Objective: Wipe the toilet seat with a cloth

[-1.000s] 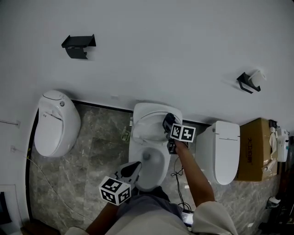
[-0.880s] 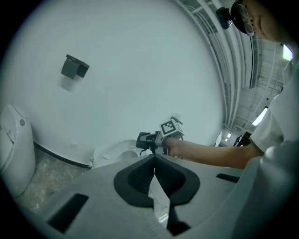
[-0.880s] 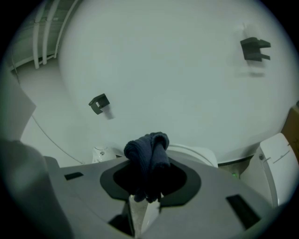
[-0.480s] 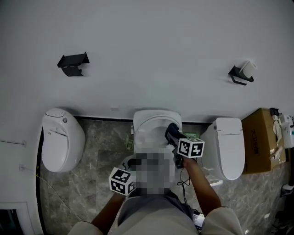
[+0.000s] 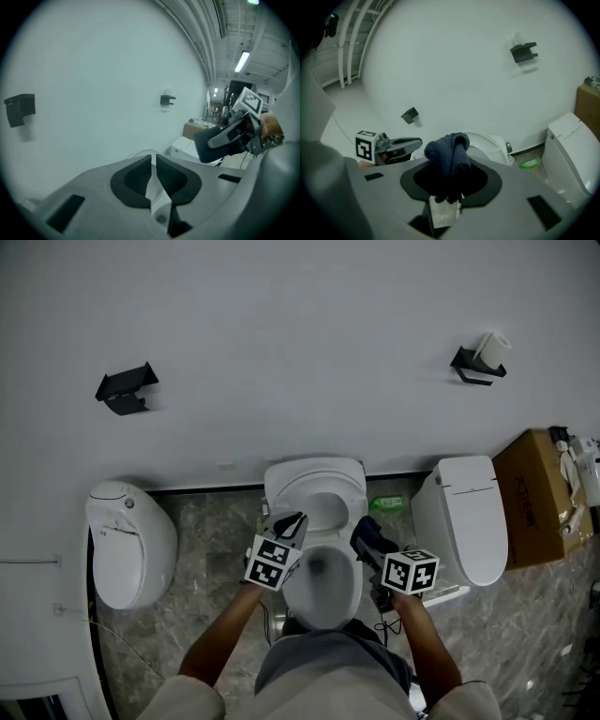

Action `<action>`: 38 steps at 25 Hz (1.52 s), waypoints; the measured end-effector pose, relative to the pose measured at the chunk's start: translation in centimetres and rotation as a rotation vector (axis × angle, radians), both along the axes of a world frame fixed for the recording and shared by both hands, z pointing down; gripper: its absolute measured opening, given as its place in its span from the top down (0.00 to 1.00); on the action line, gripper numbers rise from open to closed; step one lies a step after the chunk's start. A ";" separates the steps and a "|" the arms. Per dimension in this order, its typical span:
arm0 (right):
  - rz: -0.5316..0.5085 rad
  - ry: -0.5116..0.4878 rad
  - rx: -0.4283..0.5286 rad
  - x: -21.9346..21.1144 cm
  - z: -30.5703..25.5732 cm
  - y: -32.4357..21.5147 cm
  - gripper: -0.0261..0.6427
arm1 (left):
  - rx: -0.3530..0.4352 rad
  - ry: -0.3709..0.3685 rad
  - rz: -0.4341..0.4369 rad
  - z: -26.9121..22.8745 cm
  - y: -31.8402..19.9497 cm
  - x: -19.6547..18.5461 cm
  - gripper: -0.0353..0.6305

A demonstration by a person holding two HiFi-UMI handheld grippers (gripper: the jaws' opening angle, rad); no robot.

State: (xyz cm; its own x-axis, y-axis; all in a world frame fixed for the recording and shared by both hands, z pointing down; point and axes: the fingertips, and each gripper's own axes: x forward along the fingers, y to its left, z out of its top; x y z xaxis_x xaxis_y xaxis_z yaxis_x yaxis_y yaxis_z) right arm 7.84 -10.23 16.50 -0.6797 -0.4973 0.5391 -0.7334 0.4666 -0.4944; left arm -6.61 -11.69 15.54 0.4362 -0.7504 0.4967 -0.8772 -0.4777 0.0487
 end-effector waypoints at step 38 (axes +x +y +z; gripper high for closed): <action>0.155 -0.007 -0.142 7.4 3.9 13.3 0.80 | -0.120 -0.375 0.143 11.8 -11.6 -0.3 0.78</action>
